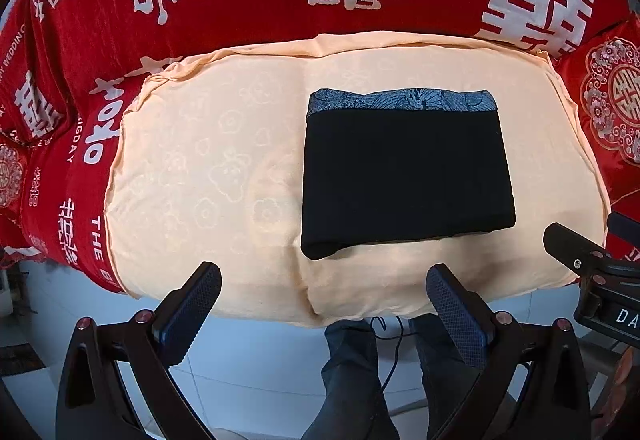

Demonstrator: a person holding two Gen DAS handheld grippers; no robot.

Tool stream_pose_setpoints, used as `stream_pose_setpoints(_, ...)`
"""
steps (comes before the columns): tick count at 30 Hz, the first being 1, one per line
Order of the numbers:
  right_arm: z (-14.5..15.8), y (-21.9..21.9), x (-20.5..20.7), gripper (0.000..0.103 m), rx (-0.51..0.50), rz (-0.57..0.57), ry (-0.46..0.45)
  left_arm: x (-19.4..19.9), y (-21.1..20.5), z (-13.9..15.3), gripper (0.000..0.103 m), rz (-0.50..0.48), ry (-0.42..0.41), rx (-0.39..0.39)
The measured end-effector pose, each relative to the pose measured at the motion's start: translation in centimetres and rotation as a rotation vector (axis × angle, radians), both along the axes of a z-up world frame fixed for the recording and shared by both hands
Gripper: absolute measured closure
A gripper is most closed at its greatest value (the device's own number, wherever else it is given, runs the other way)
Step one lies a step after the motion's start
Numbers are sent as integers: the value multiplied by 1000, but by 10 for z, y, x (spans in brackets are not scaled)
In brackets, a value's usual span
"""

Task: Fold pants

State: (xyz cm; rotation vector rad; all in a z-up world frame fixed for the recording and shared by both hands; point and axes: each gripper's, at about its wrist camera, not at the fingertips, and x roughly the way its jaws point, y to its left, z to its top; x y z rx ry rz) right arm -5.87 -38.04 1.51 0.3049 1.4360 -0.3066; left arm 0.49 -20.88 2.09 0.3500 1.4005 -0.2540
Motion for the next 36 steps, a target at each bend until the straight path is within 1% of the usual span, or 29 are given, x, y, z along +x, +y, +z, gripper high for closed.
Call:
stream_pose_setpoints(31,0,0,1,0,-2,1,5,-2,2,-1,0,-2,-8,-3)
stream_pose_setpoints(36,-1,1,-5,0,-1,-3,6,-2,3,-1,0,-5,-12,-2)
